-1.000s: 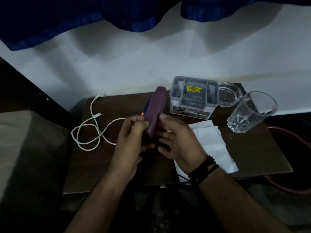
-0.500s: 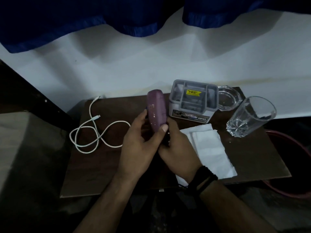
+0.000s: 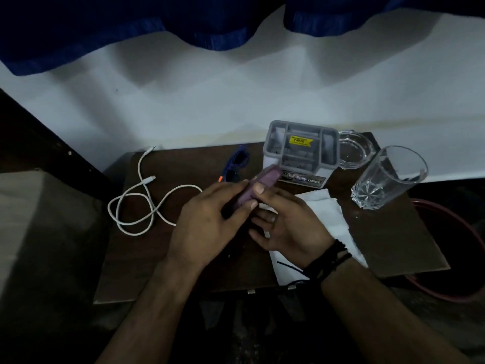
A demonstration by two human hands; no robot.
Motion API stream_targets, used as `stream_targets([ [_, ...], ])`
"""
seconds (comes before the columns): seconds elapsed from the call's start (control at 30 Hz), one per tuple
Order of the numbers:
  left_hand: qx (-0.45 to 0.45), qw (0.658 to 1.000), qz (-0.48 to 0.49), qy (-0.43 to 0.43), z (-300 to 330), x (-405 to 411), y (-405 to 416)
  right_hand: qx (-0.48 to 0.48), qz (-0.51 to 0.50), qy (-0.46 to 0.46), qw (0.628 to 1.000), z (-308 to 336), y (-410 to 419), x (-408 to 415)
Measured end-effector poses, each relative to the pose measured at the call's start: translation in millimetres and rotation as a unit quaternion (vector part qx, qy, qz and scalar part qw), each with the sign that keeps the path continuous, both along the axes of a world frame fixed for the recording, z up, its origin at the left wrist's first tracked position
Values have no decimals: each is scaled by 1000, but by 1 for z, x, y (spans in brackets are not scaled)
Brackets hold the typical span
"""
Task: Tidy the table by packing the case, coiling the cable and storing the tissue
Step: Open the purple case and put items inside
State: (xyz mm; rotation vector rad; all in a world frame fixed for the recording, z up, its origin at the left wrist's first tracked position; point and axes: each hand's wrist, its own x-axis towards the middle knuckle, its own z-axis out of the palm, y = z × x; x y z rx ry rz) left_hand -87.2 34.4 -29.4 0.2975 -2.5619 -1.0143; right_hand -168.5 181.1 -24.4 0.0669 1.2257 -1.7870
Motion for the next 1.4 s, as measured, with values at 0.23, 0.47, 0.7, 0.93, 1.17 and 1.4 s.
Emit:
stream_targets([
  [0.23,-35,999,-28,-21,1,-3,-8,18,-15,17,1000,-5,6,0],
  [0.47,-107,993,-43,-6,14,0,-6,28,3,55,998,0,10,3],
  [0.7,-18,1000,-8,22,13,1,-13,11,16,76,997,0,12,1],
  [0.93,233,966,113,1,8,-9,-22,-72,30,1,997,2,14,-5],
  [1.17,41,982,169,-69,-6,-41,-41,-28,-45,-7,999,7,16,-10],
  [1.4,-89,945,139,-282,-6,-92,-43,-1,-79,45,996,7,21,-14],
])
